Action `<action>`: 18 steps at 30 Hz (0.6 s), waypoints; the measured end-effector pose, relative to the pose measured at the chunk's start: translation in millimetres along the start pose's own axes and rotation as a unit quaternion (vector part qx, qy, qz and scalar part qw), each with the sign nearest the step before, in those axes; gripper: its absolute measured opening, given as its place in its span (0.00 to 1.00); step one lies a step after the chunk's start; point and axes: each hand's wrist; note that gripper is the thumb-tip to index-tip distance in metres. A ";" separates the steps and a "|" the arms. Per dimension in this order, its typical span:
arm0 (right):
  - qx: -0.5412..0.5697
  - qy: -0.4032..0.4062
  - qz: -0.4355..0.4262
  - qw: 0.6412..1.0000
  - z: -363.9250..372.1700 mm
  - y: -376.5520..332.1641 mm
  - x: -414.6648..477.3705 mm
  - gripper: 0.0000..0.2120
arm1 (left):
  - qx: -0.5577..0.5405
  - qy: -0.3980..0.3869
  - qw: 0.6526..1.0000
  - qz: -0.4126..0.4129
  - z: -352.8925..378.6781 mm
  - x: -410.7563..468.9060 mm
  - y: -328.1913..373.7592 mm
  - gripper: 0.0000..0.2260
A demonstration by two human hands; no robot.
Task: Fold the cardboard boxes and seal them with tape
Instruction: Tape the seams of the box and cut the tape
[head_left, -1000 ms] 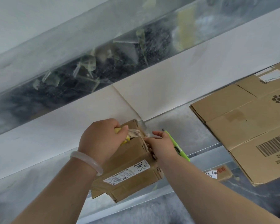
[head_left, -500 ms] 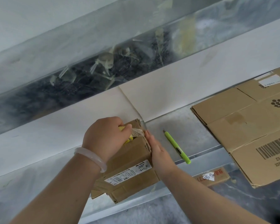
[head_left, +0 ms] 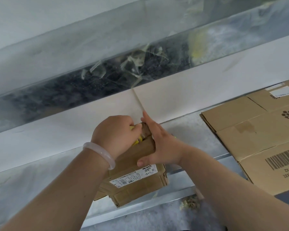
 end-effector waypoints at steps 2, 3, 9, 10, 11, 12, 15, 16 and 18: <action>-0.025 0.000 -0.004 1.000 0.3 2.8 2.0 0.64 | 0.001 -0.011 1.000 0.009 -2.8 0.8 -0.9 0.19; -0.041 -0.002 -0.005 0.999 1.6 4.6 2.0 0.63 | 0.003 -0.019 1.000 0.012 -4.5 0.9 -1.2 0.20; -0.051 0.016 -0.013 0.998 3.7 6.9 -0.1 0.56 | -0.059 -0.054 0.997 0.021 -17.3 5.0 -19.9 0.19; -0.053 0.015 -0.014 0.998 3.3 6.5 0.1 0.56 | -0.080 -0.074 0.994 0.023 -19.2 6.3 -25.5 0.19; -0.055 0.012 -0.013 0.998 2.8 5.9 0.1 0.55 | -0.103 -0.100 0.989 0.026 -20.5 7.0 -30.0 0.21; -0.057 0.010 -0.012 0.998 2.5 5.6 0.2 0.54 | -0.127 -0.121 0.984 0.030 -20.8 7.0 -33.1 0.22; -0.055 0.008 -0.011 0.998 2.0 5.8 0.2 0.51 | -0.190 -0.112 0.975 0.036 -18.3 4.7 -35.8 0.23; -0.052 0.009 -0.009 0.999 2.5 6.4 0.5 0.49 | -0.200 -0.097 0.974 0.035 -17.0 3.4 -35.6 0.22; -0.054 0.021 -0.002 0.998 4.5 7.5 1.8 0.43 | -0.202 -0.077 0.976 0.034 -14.2 1.8 -34.8 0.17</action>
Point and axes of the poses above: each hand's wrist, its own x-axis towards the middle knuckle, its own z-axis out of the palm, y = z × x
